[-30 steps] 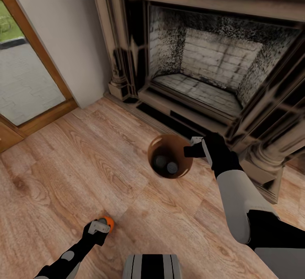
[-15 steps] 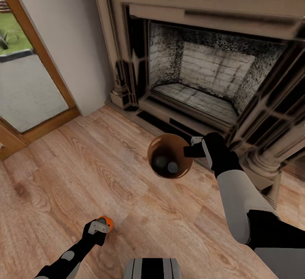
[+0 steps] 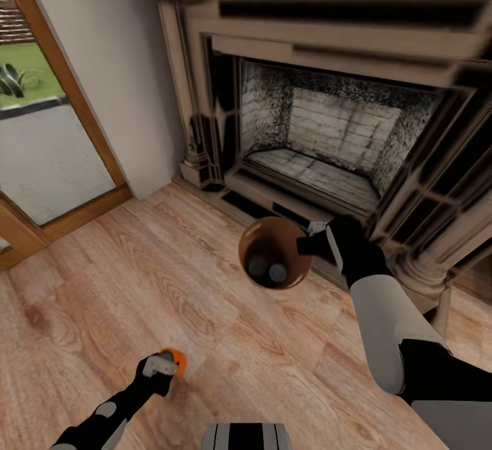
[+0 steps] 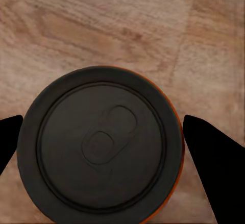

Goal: Put the three can of soda from the living room inside the tash can in the kitchen.

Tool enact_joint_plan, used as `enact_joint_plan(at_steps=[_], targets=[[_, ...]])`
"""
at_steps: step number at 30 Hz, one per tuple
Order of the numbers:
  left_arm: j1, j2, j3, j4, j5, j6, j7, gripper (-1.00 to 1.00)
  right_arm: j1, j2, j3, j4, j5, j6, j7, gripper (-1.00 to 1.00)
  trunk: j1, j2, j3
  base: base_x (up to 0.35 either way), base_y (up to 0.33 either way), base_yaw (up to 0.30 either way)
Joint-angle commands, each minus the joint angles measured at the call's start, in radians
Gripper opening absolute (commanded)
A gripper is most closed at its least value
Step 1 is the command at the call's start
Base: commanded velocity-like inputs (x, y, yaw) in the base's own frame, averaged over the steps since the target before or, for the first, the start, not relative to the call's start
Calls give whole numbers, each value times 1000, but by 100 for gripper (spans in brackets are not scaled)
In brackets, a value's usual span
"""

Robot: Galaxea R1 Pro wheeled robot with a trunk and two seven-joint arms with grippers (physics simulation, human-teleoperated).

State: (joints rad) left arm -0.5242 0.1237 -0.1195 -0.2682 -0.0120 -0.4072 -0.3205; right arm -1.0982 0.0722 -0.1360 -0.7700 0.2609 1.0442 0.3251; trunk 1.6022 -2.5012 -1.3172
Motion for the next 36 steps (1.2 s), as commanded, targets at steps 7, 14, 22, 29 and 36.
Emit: enact_joint_plan(at_steps=[7,14,22,29,36], targets=[[-2,118,54,-154,222,147,-174,-100,30,-4,-2,2,-27,3,3,-100,-10,15,26,0,0,0],[-1,228,202,-715,367,674,-302,-100,55,-6,-1,11,-27,3,3,-100,-37,64,48,0,0,0],[-197,255,247,-1116,378,1260,-367,-100,61,-3,5,14,-26,3,3,-100,-67,120,73,0,0,0],[-421,250,127,-1140,381,1451,-441,-100,61,4,12,25,-26,3,3,-100,-90,162,92,0,0,0],[-478,243,32,-1147,378,1454,-738,-100,59,17,63,115,-26,3,3,-100,-90,162,92,0,0,0]])
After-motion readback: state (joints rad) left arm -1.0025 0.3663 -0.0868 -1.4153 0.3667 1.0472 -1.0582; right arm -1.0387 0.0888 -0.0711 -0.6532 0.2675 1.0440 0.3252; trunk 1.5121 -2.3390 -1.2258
